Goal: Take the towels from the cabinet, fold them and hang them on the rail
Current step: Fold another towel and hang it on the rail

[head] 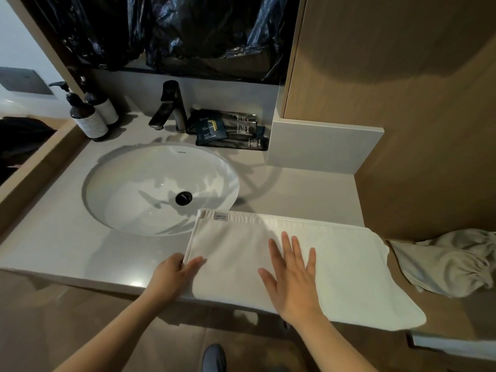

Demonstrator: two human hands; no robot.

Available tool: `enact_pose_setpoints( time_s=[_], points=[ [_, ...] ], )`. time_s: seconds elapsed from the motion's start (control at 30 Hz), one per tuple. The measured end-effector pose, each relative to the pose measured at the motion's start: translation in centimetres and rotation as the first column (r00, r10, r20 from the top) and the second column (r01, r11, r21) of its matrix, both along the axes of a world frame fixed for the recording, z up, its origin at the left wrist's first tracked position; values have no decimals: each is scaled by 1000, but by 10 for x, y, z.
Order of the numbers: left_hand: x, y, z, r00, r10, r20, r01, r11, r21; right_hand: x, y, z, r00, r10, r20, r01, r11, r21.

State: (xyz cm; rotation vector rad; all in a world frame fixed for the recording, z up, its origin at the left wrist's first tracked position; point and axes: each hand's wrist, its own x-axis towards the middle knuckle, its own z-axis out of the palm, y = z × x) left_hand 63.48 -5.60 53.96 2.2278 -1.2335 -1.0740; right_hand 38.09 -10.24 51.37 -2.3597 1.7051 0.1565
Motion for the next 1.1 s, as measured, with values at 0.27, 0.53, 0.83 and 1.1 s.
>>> enact_pose_setpoints(
  time_s=[0.27,0.53,0.83,1.1],
  points=[
    [-7,6,3,923,-101,370,126,991,-43,-17,0,4,998,56,-11,-56,998,-24],
    [-76,-8,26,713,-432,552,601,783,-163,-65,22,6,997,-49,-58,48,999,-16],
    [-165,-44,13,559,-642,525,714,694,89,-141,40,18,944,-327,-45,330,942,69],
    [-214,-84,15,524,-696,490,765,638,87,-187,50,20,480,-799,363,698,598,393]
  ],
)
